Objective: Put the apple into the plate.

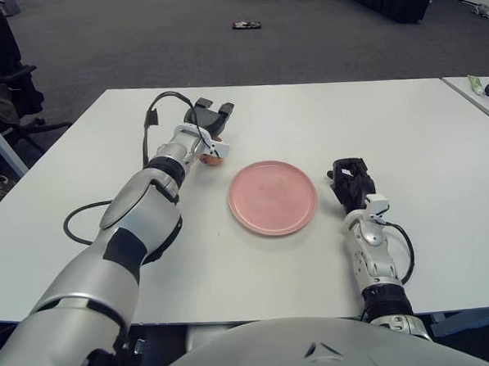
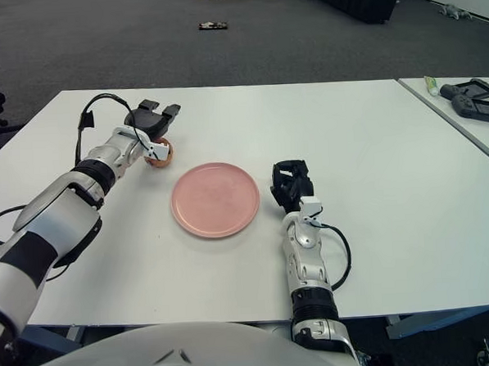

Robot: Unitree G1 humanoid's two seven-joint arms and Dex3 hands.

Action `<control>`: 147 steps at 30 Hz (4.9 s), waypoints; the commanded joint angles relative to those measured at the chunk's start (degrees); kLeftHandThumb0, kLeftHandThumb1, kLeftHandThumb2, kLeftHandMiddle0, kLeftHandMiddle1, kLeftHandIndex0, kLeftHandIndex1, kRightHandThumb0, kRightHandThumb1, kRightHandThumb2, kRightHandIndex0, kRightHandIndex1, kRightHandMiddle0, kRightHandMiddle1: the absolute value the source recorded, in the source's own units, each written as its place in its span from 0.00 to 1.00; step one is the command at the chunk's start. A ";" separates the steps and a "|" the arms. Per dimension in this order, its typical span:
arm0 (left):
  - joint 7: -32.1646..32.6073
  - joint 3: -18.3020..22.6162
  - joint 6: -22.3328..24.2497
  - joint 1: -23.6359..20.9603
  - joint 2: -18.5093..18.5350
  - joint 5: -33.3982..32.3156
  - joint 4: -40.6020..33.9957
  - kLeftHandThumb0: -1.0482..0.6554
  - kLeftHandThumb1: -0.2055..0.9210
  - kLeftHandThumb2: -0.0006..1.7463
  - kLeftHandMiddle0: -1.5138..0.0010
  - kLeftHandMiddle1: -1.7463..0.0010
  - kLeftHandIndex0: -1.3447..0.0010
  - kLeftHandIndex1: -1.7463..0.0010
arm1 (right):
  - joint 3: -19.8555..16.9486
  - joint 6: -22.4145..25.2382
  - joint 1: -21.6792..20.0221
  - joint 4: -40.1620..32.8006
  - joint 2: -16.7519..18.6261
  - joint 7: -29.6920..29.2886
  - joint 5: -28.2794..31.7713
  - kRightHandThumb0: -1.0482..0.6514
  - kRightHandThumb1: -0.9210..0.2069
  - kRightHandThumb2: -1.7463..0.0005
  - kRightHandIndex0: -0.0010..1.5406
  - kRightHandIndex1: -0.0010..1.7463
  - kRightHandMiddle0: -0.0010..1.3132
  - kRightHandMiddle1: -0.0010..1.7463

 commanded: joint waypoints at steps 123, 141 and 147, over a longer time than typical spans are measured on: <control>-4.17 1.07 5.22 4.44 -2.52 -1.68 2.91 0.62 0.16 0.90 0.34 0.23 0.50 0.00 | 0.25 3.54 5.05 -10.64 0.88 -0.28 0.86 0.41 0.03 0.67 0.25 0.82 0.16 1.00; -8.68 11.11 6.88 4.42 -3.12 -10.96 2.51 0.62 0.14 0.91 0.33 0.22 0.49 0.00 | -0.30 4.18 4.65 -11.09 0.56 -0.30 1.03 0.41 0.06 0.64 0.24 0.84 0.18 1.00; -9.93 15.05 8.21 4.01 -3.34 -14.67 2.26 0.61 0.15 0.92 0.34 0.19 0.51 0.00 | -0.43 4.67 4.53 -11.30 0.60 -0.41 1.12 0.41 0.07 0.64 0.24 0.84 0.18 1.00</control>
